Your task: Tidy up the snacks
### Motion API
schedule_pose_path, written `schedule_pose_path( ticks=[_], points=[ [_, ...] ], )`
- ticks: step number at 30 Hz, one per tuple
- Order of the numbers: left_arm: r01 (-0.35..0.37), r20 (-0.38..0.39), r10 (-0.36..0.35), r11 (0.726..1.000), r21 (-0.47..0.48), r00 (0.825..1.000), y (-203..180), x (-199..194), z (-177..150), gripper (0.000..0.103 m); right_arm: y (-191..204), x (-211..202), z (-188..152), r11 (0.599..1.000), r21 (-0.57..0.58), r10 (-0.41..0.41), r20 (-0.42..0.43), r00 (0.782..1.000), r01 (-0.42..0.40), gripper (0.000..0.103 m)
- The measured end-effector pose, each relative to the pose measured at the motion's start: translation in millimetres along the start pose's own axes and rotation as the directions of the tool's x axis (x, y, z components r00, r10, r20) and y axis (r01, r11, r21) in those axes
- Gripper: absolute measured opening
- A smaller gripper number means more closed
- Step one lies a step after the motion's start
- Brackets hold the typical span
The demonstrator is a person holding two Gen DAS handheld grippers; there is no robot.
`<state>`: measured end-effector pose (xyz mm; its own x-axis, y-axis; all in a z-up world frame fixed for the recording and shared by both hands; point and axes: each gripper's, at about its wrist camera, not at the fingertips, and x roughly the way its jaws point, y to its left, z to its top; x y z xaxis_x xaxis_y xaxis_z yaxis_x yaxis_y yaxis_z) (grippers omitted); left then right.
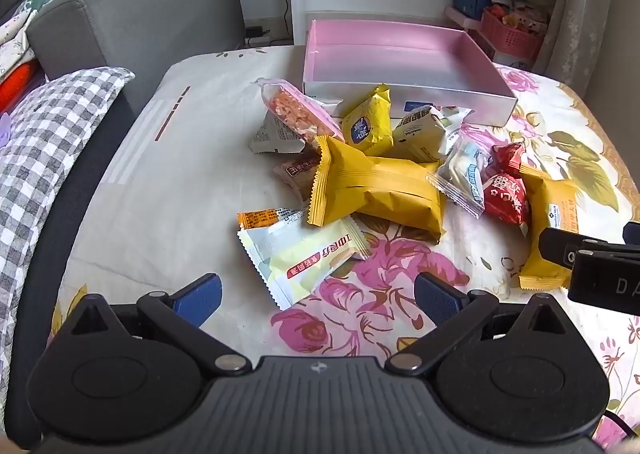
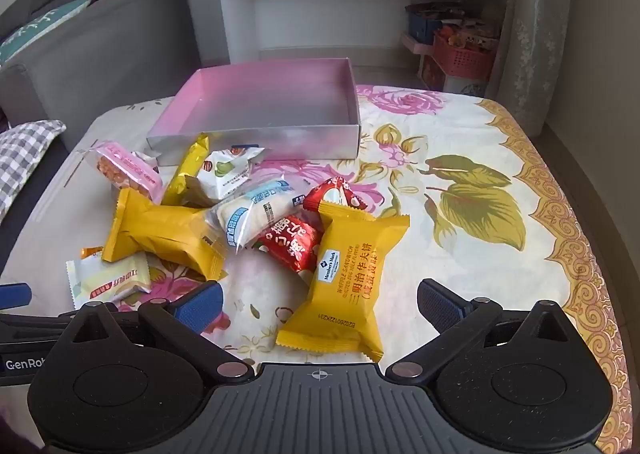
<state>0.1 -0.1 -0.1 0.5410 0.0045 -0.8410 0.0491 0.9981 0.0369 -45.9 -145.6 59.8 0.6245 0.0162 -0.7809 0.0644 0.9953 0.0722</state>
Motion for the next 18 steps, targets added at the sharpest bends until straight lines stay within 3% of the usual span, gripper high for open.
schedule_pose_path(
  ticks=[18],
  points=[
    [0.002,0.001,-0.002,1.000,-0.003,1.000,-0.7,0.1,0.0,0.103,0.0,-1.3,-0.3,1.000,-0.003,-0.004,0.005,1.000,0.004,0.103]
  ],
)
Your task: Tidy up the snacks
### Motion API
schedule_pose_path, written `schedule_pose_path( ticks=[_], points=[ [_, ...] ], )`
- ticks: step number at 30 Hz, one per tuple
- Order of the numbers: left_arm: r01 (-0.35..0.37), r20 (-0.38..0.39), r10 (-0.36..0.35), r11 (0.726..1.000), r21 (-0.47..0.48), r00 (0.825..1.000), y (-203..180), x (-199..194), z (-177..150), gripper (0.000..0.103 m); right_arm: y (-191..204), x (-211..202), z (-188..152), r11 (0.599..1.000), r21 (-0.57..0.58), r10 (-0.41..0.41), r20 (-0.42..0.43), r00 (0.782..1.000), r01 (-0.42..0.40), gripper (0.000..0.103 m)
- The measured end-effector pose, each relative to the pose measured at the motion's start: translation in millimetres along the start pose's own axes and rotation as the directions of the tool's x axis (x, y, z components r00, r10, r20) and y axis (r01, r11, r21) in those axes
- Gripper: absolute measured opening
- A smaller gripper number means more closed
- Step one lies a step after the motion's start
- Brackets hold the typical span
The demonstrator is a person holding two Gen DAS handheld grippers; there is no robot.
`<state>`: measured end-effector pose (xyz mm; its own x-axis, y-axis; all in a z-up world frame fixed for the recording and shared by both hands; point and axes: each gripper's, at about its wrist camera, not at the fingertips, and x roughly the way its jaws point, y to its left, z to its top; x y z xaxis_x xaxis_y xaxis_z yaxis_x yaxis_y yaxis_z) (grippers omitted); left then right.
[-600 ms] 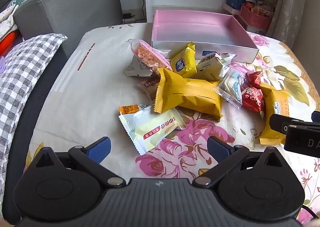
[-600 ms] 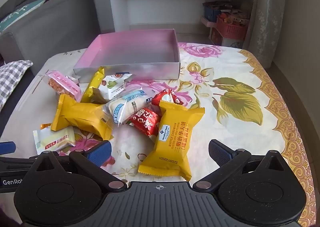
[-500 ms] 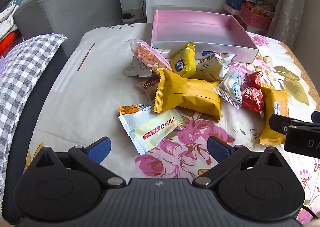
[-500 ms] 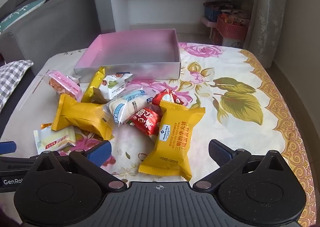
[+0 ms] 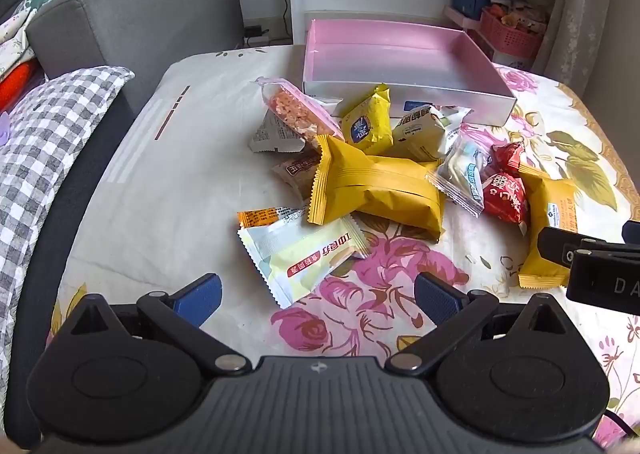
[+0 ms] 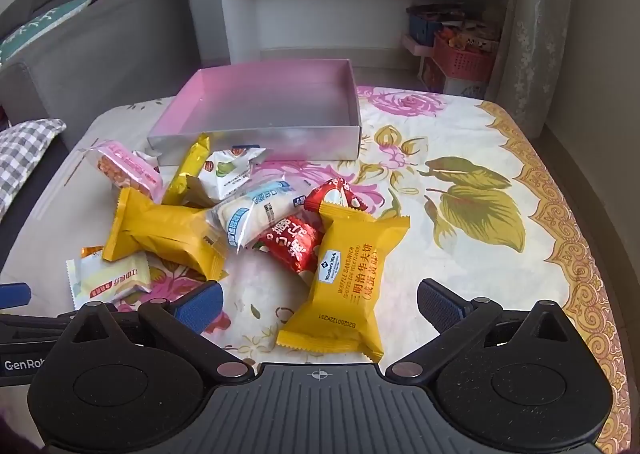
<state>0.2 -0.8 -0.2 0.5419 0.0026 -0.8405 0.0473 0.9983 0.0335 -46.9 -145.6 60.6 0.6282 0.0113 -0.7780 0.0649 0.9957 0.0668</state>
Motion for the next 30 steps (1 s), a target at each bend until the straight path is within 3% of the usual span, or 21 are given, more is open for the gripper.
schedule_pose_path(
  ticks=[30],
  points=[
    [0.000,-0.001,0.000,1.000,-0.001,1.000,0.5,-0.4,-0.5,0.103,1.7,-1.6,-0.7,1.000,0.000,0.003,0.000,1.000,-0.003,0.103]
  ],
)
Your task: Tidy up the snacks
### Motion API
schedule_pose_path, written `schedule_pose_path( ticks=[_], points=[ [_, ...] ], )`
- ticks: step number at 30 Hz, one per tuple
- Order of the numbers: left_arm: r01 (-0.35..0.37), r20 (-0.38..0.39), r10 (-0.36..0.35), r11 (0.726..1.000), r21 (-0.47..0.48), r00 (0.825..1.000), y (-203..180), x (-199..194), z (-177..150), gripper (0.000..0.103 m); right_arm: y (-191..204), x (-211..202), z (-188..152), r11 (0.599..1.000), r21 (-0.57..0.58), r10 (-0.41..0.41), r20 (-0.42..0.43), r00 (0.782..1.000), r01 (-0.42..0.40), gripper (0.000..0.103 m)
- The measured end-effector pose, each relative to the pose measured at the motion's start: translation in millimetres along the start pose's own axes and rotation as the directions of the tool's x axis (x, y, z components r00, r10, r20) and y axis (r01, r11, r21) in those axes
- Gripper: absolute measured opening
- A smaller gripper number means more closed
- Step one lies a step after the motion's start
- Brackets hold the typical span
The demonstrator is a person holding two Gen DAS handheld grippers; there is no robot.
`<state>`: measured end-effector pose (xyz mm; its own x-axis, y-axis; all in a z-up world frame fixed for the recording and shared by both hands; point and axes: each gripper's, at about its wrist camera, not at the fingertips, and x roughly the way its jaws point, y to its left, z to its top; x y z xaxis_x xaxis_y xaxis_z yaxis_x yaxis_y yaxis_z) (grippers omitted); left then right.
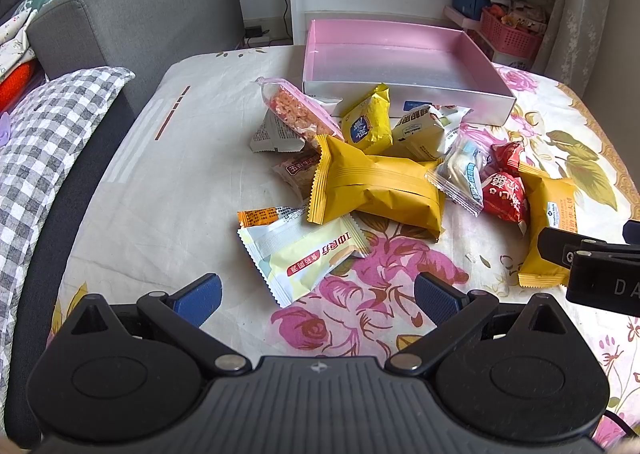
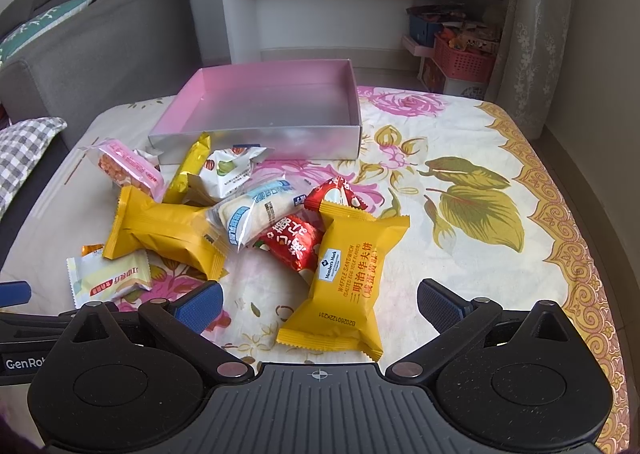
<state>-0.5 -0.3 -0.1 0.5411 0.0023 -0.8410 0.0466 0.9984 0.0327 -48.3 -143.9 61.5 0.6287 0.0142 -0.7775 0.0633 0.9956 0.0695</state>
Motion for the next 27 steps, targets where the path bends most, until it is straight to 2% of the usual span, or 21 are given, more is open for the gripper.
schedule_pose_path(
  ticks=[27],
  points=[
    [-0.001,0.007,0.001,1.000,-0.004,1.000,0.8,-3.7,1.5,0.103,-0.6,1.6,-0.8,1.000,0.000,-0.004,-0.006,1.000,0.004,0.103]
  ],
)
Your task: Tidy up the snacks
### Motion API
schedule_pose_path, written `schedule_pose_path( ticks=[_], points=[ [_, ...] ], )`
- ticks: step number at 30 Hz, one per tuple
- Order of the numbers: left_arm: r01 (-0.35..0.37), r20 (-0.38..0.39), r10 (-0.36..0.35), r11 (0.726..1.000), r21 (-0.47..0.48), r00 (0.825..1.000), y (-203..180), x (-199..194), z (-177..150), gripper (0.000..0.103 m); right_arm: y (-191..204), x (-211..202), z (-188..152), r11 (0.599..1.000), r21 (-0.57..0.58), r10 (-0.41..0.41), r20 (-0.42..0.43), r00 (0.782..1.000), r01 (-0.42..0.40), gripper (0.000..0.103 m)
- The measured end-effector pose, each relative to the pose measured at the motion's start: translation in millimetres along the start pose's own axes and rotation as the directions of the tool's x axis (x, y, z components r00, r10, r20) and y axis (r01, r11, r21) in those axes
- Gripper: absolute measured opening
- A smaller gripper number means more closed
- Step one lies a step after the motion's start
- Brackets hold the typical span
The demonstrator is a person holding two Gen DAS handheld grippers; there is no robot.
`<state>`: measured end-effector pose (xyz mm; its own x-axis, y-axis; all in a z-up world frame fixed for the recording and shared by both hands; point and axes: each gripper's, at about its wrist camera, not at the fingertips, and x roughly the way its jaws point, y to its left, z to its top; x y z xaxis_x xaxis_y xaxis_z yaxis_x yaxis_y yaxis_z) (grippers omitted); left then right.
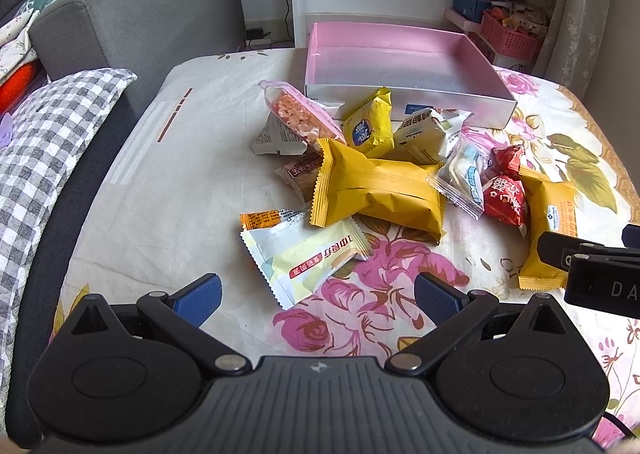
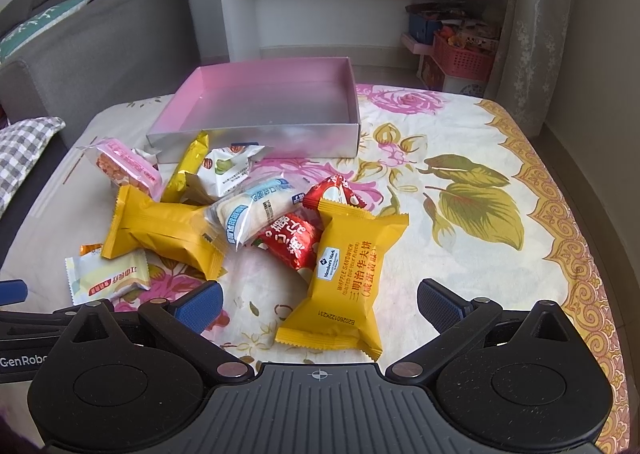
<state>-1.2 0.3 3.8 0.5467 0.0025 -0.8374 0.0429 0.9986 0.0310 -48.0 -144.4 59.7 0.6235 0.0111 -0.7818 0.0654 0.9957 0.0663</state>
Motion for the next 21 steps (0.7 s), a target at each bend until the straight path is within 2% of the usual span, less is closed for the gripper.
schedule_pose_path(
  ticks=[8,14,21],
  points=[
    [0.011,0.008,-0.011,1.000,0.000,1.000,3,0,3,0.103,-3,-1,6,1.000,0.009,0.011,0.002,1.000,-0.011,0.103],
    [0.007,0.072,-0.009,1.000,0.023,0.997,11,-1,16,0.103,-17,3,21,0.997,0.030,0.068,0.011,0.998,-0.069,0.103],
    [0.104,-0.029,-0.102,0.993,0.049,0.994,31,20,38,0.102,-38,24,40,0.979,0.108,0.178,-0.063,0.982,-0.171,0.103]
  ],
)
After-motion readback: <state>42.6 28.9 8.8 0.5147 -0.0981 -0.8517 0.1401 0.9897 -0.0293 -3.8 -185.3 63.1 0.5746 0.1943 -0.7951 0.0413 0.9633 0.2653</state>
